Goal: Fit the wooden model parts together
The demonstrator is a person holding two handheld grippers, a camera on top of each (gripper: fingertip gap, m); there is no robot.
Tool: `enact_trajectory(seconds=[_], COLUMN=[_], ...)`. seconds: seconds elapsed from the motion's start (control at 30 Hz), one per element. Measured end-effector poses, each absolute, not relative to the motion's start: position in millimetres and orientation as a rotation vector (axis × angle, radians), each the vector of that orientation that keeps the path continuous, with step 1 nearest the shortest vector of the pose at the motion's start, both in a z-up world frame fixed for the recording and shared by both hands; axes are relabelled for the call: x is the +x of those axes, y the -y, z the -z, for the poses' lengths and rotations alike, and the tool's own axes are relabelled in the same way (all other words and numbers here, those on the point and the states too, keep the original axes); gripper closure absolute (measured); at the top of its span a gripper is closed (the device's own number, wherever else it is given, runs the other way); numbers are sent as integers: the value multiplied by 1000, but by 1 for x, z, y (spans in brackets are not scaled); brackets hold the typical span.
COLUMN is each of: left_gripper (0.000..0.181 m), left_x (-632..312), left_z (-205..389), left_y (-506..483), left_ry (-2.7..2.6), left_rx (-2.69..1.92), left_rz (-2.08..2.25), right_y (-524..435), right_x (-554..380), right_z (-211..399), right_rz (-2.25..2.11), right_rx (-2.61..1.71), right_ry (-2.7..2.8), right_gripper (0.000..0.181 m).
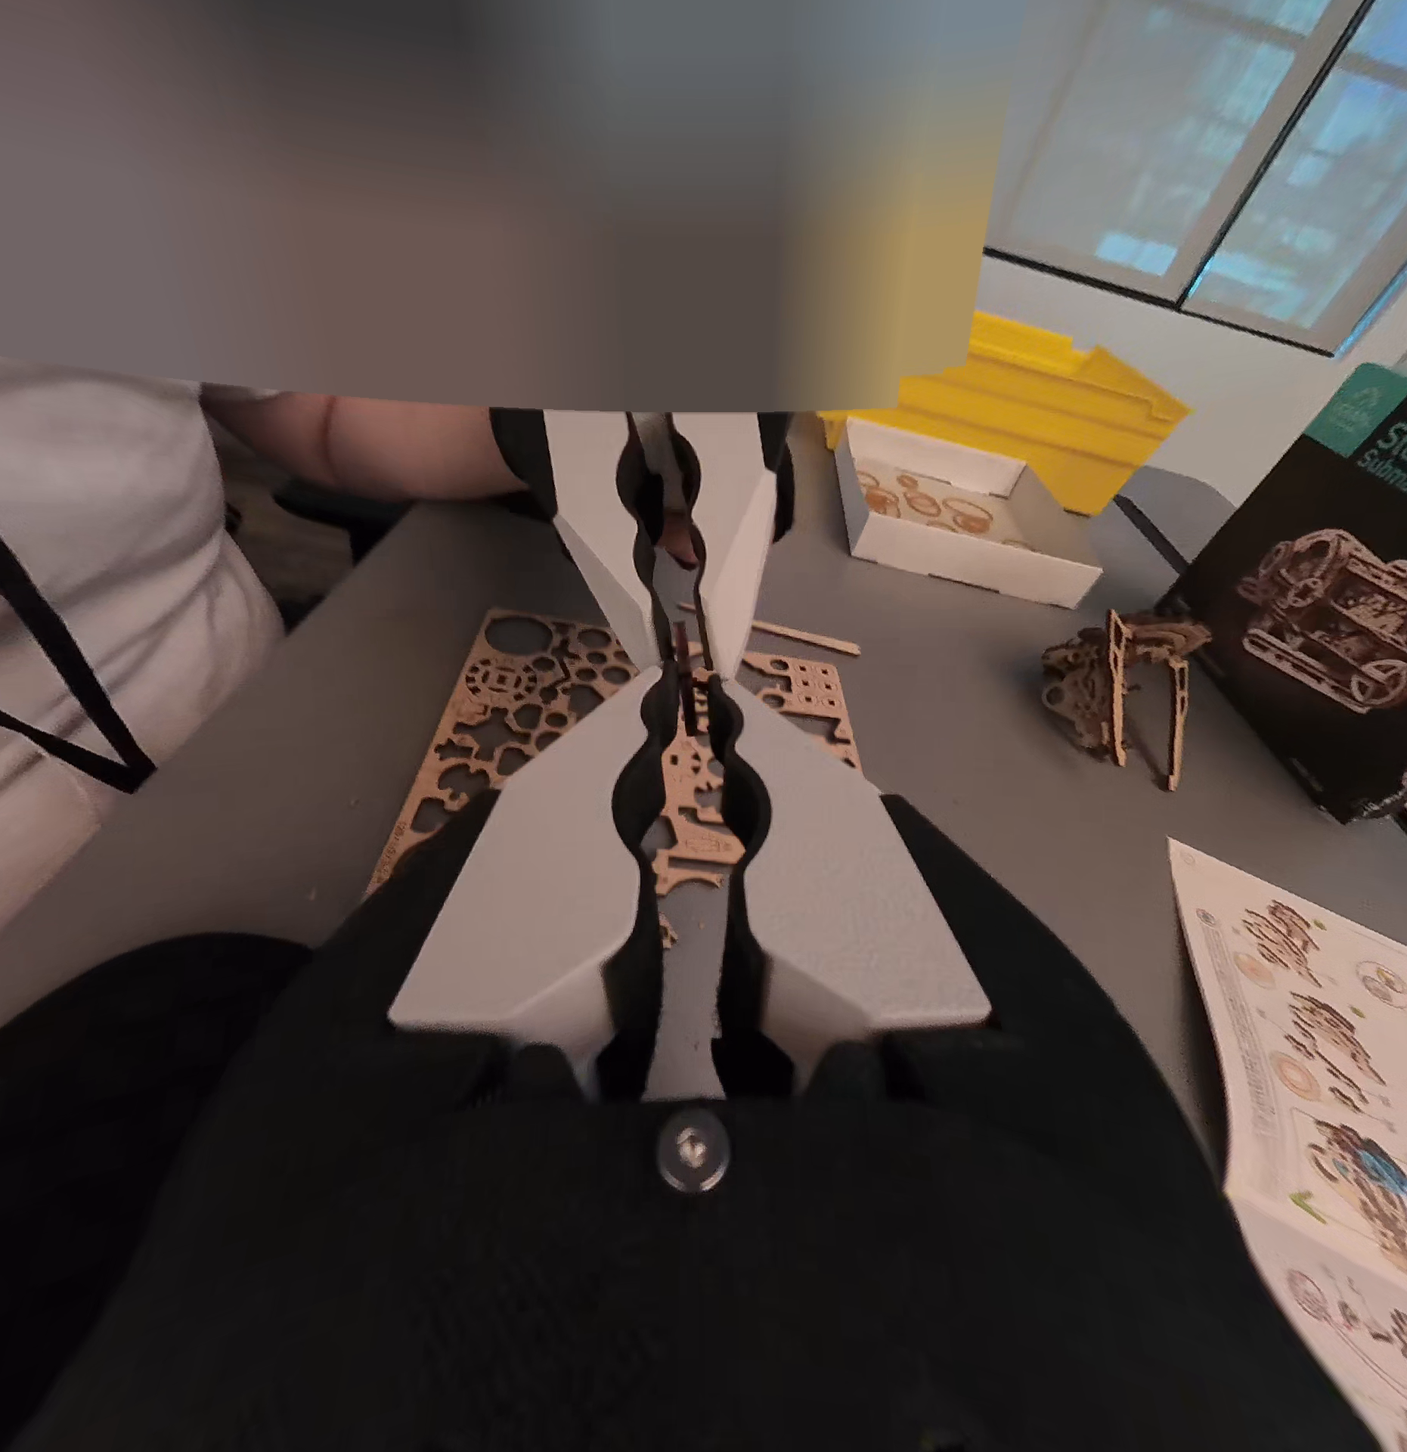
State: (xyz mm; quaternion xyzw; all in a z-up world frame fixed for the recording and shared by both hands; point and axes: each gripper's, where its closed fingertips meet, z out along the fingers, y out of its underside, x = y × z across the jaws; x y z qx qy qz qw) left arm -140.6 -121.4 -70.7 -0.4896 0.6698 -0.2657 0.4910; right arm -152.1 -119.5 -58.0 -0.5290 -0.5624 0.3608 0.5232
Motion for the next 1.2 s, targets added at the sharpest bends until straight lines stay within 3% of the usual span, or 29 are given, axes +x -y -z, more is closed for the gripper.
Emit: enact_trajectory(seconds=[0.53,0.87,1.0,1.2], left_gripper=[181,181,181,175], left_x=[-142,-142,-140,-142], left_z=[55,61,63,68], left_y=[124,122,121,108], left_ry=[-1569,-1629,-1630,-1572], left_rx=[-1164,-966,-943,-1173], left_rz=[738,451,402,562], right_y=[120,123,121,108], right_x=[-148,-147,-145,-140], right_z=[46,55,55,64], right_rz=[-1025,-704,-587,-931], right_rx=[-1239,-1138,-1115,-1439], right_ry=[1256,1422,1448,1306], right_gripper=[176,172,179,181])
